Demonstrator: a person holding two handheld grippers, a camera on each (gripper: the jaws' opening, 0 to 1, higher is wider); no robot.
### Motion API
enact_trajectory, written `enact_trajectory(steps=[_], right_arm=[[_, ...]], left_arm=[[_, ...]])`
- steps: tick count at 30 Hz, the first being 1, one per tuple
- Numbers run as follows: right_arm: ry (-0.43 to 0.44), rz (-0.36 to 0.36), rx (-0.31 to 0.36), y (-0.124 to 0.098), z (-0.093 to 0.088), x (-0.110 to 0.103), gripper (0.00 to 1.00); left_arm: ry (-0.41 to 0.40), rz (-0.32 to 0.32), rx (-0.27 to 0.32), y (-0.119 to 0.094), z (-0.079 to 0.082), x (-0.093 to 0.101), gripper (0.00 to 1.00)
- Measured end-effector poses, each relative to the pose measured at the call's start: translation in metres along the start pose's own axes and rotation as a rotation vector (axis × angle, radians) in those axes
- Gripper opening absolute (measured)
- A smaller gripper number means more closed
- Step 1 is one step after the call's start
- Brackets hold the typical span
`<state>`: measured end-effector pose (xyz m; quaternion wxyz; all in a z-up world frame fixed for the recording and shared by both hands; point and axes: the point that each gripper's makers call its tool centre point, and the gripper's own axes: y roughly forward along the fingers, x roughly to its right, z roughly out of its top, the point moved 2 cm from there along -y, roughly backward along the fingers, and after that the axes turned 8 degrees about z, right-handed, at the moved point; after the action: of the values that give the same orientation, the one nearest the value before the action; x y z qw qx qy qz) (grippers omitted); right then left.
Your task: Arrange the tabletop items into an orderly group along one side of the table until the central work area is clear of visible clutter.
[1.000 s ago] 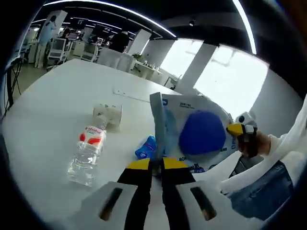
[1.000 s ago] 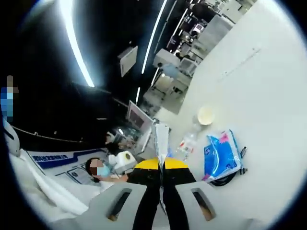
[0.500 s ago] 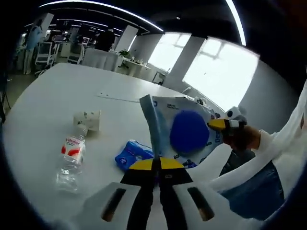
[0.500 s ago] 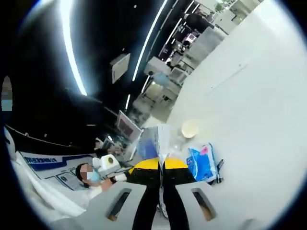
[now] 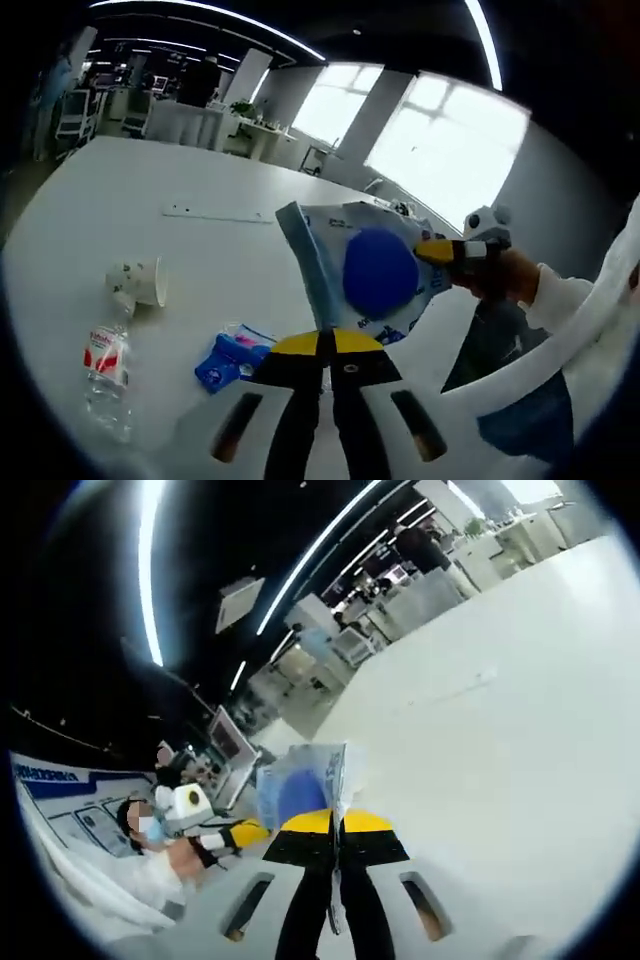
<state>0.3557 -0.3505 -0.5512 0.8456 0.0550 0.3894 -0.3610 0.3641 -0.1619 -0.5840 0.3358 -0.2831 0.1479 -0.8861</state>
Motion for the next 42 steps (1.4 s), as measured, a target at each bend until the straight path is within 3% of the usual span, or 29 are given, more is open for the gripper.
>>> enact_trajectory(steps=[5,9,13,22,27,35,42], right_arm=[[-0.033,-0.019,-0.023,-0.006,0.019,0.002,0.00],[-0.107,-0.029,-0.041,-0.012,0.041,-0.001,0.00],[-0.166,-0.062,-0.074,-0.017,0.049,0.005,0.00],[-0.169,-0.111,-0.074,-0.021,0.063,0.019,0.00],[-0.155,-0.116,-0.061,-0.018,0.072,0.022,0.00],[-0.150,-0.115,-0.077,-0.005,0.074,0.036,0.00],[-0.140,-0.138,-0.137,0.008,0.067,0.068,0.00]], left_arm=[[0.006,-0.031,0.030,0.004,0.021,0.009,0.00],[0.020,-0.040,0.040,0.012,0.036,0.016,0.00],[0.061,-0.046,0.035,0.022,0.047,0.023,0.00],[0.146,-0.030,0.017,0.041,0.070,0.030,0.00],[0.143,-0.005,0.012,0.048,0.083,0.026,0.00],[0.170,0.031,-0.023,0.058,0.082,0.017,0.00],[0.174,0.074,-0.074,0.079,0.071,0.004,0.00]])
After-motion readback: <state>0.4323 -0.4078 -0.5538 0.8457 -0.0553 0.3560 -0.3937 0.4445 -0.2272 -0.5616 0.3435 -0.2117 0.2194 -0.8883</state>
